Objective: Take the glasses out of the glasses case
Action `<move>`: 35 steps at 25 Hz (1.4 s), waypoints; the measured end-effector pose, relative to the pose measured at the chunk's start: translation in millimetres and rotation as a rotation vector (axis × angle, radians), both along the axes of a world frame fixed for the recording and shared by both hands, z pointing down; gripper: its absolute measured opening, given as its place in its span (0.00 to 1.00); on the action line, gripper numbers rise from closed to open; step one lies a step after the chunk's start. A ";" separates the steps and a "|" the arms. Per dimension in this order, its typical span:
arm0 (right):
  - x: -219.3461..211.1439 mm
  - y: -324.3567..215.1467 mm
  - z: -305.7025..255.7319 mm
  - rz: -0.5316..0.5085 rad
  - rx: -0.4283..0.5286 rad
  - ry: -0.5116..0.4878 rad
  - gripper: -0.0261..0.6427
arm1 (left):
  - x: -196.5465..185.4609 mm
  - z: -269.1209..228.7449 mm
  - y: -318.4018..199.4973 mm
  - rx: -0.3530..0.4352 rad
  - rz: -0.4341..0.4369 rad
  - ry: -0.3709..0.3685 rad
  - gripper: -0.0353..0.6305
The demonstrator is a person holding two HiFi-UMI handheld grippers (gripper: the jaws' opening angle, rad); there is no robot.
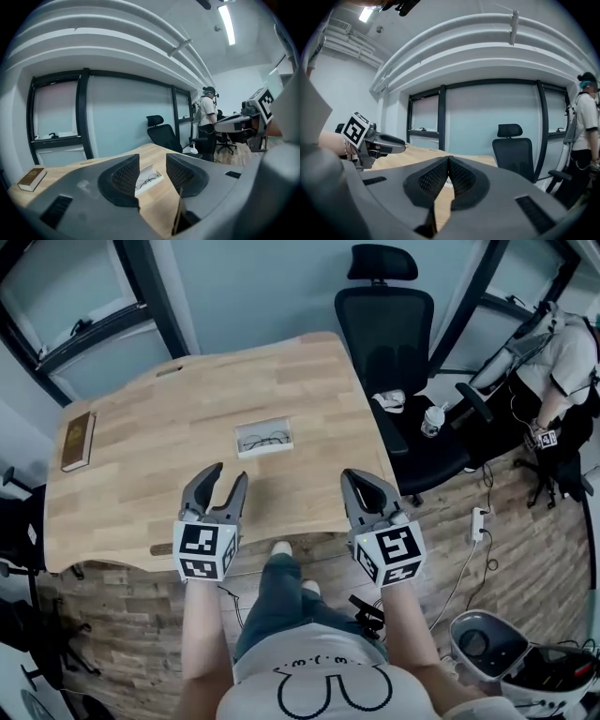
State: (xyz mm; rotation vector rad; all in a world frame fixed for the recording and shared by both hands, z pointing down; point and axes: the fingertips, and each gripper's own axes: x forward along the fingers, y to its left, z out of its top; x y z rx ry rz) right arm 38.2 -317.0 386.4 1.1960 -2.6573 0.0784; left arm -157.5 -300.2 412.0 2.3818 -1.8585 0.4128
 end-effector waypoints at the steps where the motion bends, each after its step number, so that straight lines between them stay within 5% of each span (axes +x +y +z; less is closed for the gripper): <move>1: -0.7 -8.9 3.8 0.010 -0.009 0.002 0.11 | -2.4 4.3 -10.2 -0.012 0.013 -0.010 0.32; 7: -5.6 -69.3 16.8 0.061 -0.036 0.041 0.11 | -10.0 30.0 -76.7 -0.107 0.150 -0.127 0.30; 11: -10.4 -96.6 27.6 0.094 -0.063 0.060 0.11 | -8.2 62.3 -110.1 -0.224 0.300 -0.246 0.29; 18: -18.5 -118.9 64.0 0.105 -0.147 0.133 0.12 | -1.3 135.0 -144.4 -0.430 0.521 -0.348 0.26; 24: -20.8 -132.6 87.6 0.123 -0.207 0.156 0.11 | 5.5 186.7 -158.8 -0.566 0.697 -0.537 0.21; 35: -25.4 -146.4 110.5 0.154 -0.256 0.169 0.11 | 14.0 239.7 -166.6 -0.732 0.843 -0.665 0.17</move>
